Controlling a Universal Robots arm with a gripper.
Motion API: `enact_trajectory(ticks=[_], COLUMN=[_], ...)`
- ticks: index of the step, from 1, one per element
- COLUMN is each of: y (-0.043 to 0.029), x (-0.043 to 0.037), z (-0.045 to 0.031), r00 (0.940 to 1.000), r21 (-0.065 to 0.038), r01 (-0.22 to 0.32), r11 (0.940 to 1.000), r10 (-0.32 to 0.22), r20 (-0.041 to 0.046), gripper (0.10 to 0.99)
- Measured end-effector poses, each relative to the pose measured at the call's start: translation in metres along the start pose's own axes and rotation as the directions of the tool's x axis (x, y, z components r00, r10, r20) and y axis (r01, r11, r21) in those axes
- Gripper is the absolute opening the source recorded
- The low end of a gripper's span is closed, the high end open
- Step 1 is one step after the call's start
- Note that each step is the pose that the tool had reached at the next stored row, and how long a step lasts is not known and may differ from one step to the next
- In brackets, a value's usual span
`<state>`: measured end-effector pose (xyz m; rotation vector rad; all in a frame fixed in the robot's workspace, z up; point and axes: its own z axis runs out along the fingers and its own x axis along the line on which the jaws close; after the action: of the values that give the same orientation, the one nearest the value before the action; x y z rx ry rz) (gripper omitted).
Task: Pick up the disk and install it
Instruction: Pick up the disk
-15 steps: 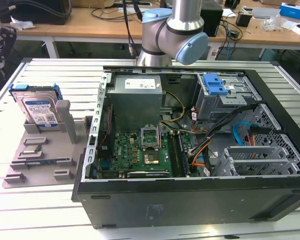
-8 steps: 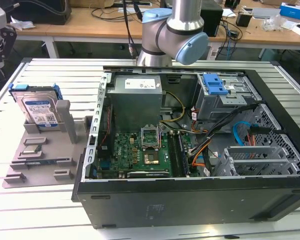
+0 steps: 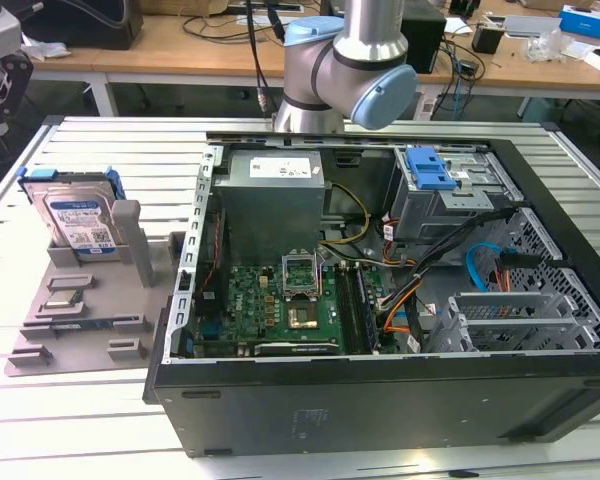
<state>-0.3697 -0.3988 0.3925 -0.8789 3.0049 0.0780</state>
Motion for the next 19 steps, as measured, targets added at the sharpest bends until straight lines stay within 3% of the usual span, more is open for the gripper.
enact_trajectory(ticks=[8, 13, 19], y=[0.0, 0.0, 0.0], x=[0.0, 0.0, 0.0], z=[0.0, 0.0, 0.0], r00=[0.9938, 0.9854, 0.97], r21=[-0.003, -0.005, -0.007], r01=[0.111, 0.17, 0.243], r11=[0.9938, 0.9854, 0.97], r10=[-0.111, -0.17, -0.243], r20=[-0.0048, -0.0074, -0.0103], gripper=[0.106, 0.106, 0.106])
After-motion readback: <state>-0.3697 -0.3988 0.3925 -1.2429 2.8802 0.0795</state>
